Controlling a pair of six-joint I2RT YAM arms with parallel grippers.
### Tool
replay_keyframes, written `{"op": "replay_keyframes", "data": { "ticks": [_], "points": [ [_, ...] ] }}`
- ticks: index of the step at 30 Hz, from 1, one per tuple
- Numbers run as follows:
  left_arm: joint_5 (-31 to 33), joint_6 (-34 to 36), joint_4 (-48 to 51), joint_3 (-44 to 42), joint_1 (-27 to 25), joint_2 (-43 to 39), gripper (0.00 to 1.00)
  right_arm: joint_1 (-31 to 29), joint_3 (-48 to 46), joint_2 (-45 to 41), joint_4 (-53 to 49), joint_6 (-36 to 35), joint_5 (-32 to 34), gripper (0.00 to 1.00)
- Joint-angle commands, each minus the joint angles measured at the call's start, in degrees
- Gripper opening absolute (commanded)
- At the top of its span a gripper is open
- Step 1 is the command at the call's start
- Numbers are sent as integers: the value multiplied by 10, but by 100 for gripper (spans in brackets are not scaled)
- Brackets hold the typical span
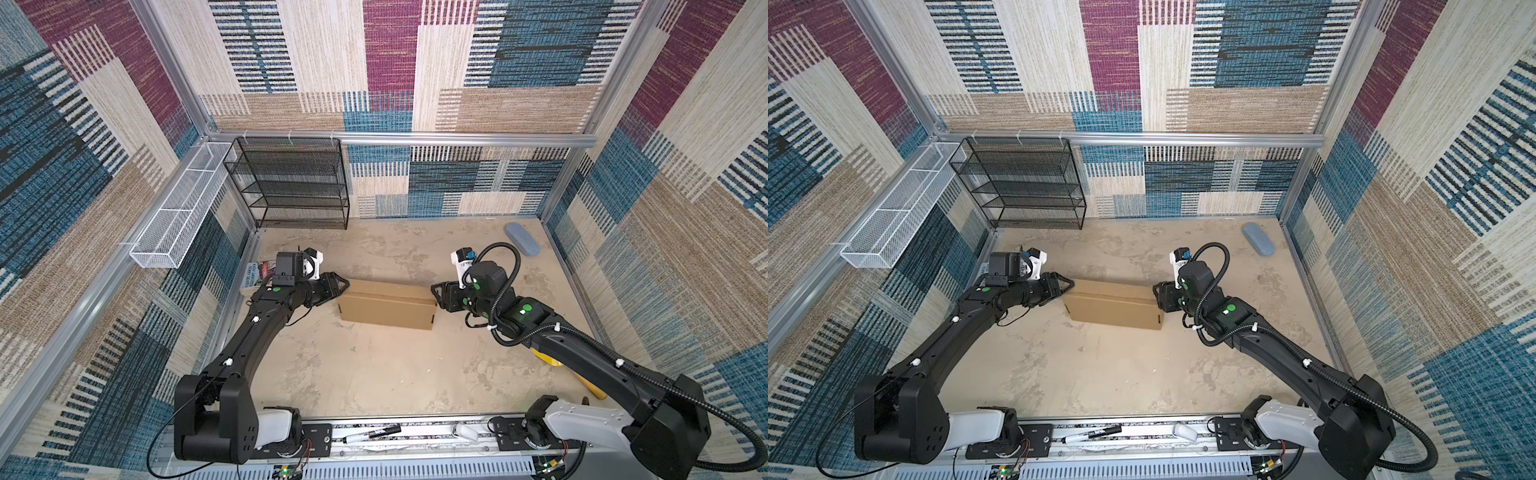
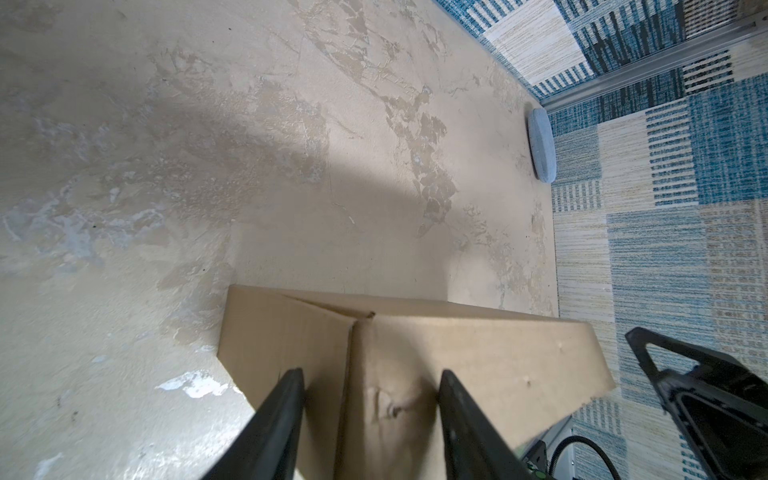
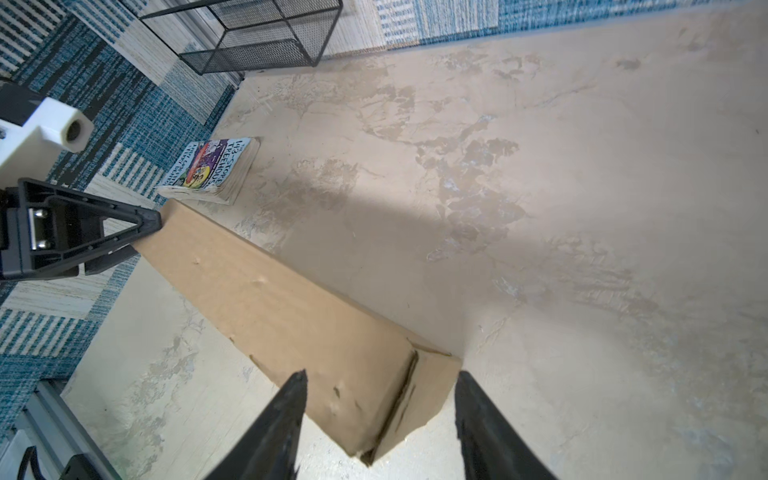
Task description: Fold the paper box
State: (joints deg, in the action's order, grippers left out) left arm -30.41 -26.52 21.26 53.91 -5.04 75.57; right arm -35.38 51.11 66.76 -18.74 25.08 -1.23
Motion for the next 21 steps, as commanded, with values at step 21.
{"op": "replay_keyframes", "data": {
  "ticks": [21],
  "points": [
    [-4,9,18,-15,0,-7,53,26,-57,17,89,80,-97,44]
  ]
}}
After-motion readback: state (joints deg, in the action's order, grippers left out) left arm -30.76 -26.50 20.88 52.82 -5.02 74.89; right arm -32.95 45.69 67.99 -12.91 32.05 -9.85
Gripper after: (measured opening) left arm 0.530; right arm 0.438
